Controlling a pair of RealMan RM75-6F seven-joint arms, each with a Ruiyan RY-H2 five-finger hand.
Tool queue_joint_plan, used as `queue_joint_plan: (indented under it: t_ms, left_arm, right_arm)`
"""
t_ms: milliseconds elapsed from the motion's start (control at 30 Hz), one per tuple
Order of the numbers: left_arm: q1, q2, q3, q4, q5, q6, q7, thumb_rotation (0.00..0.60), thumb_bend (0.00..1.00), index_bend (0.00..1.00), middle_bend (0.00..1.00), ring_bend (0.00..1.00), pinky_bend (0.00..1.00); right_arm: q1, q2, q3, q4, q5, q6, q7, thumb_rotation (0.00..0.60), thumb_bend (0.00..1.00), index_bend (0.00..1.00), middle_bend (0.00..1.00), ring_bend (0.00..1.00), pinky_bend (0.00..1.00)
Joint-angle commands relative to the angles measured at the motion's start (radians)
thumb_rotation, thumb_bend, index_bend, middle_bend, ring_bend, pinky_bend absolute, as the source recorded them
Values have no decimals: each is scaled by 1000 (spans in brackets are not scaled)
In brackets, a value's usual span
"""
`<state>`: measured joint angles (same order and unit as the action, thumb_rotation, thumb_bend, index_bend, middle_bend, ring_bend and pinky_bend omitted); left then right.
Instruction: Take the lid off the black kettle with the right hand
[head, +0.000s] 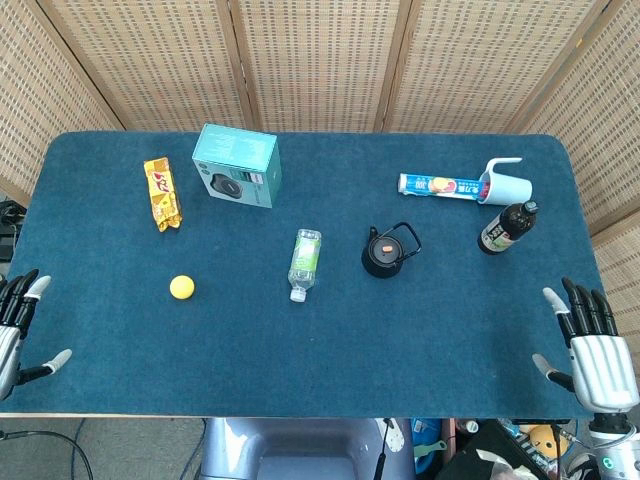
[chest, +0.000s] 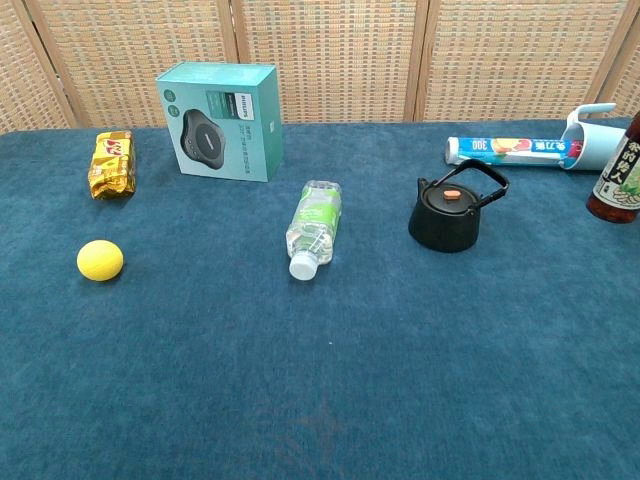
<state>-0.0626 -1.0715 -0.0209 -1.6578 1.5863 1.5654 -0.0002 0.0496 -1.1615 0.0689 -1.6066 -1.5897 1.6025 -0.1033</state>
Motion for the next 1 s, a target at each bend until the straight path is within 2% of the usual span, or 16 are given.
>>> queue_joint_plan:
  t_ms: [33,367,500,567,667,800,900,1000]
  left_arm:
    - [-1,-2,-2,2,0,1,-3,600,152,0,0,0,0]
    - [-2,-2,-6,7,1,4,-12,600,152,0,0,0,0]
    - [-3,-4,-9,11,-6,1,-17,600,153,0,0,0,0]
    - [-6,-8,-11,17,-11,-6,-14,600,152,0,0,0,0]
    - [-13,-14,-16,22,-23,-19,-10,600,152,0,0,0,0]
    - [-17,-15,-23,20,-43,-31,-13,600,152,0,0,0,0]
    - [-25,-18,-33,26,-71,-52,-10,600,153,0,0,0,0]
    - [-29,-20,-37,31,-85,-63,-8,600,153,0,0,0,0]
  right_arm:
    - [1,-3,-1,3,-1,-3,-3,600,0,0,0,0,0]
    - [9,-24,-2,12,-10,-12,-28,600,0,0,0,0,0]
    - [36,-40,12,26,-22,-29,-20,600,0,0,0,0,0]
    - [91,-35,36,16,-36,-81,-22,600,3,0,0,0,0]
    - [194,-16,94,-12,-13,-198,-17,600,77,16,0,0,0]
    - [283,-5,137,-39,3,-296,15,600,245,211,0,0,0]
    - [418,-18,211,-41,117,-483,47,600,319,319,0,0,0]
    - [492,-44,245,-17,214,-585,6,600,393,420,0,0,0]
